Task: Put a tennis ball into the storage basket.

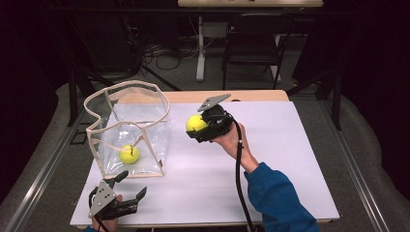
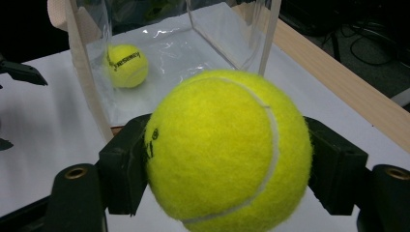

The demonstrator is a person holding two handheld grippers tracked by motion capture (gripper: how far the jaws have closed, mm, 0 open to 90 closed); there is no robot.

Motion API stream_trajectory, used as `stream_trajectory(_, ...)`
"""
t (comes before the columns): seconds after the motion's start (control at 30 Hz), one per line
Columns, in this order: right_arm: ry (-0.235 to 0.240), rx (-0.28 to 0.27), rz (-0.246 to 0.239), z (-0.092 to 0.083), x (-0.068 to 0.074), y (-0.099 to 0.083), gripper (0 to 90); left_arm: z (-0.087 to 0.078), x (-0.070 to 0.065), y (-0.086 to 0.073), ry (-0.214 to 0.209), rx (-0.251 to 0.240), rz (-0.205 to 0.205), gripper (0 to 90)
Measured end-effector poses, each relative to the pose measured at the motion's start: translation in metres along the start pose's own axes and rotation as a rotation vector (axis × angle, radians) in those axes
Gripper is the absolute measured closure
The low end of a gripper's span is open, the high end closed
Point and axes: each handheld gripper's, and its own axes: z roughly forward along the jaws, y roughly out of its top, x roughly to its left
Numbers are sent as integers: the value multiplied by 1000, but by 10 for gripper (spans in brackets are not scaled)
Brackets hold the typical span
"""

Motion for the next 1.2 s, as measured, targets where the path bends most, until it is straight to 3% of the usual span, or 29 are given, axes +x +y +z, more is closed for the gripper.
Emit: stream_trajectory(1.2, 7, -18, -33, -2, -2, 33, 263, 0, 0, 0, -4, 2, 5, 159)
